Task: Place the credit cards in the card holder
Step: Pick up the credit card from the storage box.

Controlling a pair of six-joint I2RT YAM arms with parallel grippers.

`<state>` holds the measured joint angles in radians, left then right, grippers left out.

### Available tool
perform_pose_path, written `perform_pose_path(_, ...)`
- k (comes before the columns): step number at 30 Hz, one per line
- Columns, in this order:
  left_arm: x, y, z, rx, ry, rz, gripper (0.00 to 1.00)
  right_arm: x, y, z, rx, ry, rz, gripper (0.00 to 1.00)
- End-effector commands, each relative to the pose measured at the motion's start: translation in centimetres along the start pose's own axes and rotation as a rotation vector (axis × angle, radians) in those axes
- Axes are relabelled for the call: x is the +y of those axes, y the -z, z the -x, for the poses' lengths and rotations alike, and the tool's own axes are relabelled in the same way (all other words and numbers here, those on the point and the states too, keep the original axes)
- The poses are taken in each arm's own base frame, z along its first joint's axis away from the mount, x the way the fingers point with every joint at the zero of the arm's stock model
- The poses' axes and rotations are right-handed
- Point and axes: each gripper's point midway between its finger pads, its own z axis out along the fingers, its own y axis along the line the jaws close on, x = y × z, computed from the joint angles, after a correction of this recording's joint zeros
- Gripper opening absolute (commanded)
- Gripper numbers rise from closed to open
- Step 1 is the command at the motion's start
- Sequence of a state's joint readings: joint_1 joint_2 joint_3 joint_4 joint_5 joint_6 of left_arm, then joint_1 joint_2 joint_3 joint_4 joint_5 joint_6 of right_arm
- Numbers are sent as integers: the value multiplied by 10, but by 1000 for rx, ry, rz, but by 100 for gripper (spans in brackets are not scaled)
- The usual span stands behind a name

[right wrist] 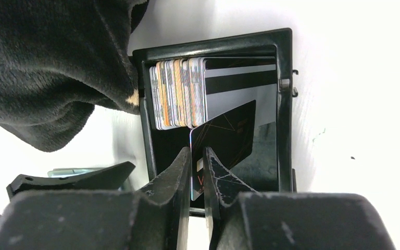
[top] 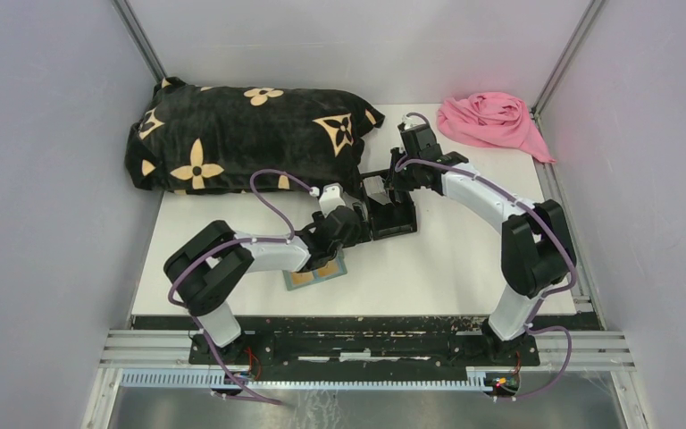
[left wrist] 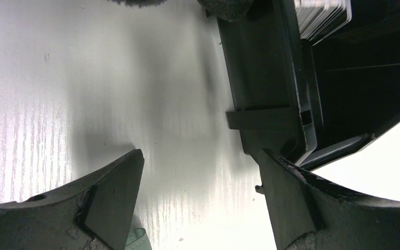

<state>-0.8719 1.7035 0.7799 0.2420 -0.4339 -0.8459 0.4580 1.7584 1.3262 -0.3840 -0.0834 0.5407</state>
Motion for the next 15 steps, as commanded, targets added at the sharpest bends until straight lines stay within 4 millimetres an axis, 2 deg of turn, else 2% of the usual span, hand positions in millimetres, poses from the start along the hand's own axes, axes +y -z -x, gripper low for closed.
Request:
perform_pose_path(1, -16, 12, 25, -65, 5, -66, 88, 8, 28, 25, -81, 58, -30, 16)
perform_pose_path(7, -16, 24, 35, -93, 3, -84, 88, -7, 36, 21, -82, 92, -100, 9)
perform_pose_path(11, -18, 37, 45, -122, 15, -110, 88, -12, 51, 22, -105, 111, -126, 2)
perform_pose_path(15, -23, 53, 52, -140, 41, -172, 88, -13, 67, 19, -119, 121, -123, 1)
